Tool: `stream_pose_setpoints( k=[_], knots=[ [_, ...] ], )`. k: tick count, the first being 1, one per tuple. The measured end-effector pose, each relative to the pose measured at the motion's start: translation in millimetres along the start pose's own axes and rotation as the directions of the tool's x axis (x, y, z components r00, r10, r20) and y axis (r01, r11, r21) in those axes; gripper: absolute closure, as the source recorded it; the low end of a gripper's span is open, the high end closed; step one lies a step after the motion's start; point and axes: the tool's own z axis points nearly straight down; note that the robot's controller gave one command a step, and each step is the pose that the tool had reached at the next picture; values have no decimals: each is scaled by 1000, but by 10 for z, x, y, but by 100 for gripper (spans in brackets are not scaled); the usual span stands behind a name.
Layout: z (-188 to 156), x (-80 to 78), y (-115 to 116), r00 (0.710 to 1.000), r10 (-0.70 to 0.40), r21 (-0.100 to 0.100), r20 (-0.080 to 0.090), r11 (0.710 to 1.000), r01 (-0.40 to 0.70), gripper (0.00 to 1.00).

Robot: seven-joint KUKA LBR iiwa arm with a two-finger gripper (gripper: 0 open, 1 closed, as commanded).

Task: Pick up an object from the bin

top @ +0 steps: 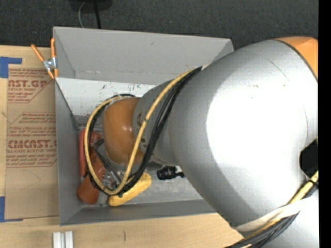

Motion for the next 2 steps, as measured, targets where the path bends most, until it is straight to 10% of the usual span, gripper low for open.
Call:
stream_pose_setpoints(
  k=[2],
  knots=[
    [-367,19,9,1000,-2,-4,-2,1000,2,100]
  ],
)
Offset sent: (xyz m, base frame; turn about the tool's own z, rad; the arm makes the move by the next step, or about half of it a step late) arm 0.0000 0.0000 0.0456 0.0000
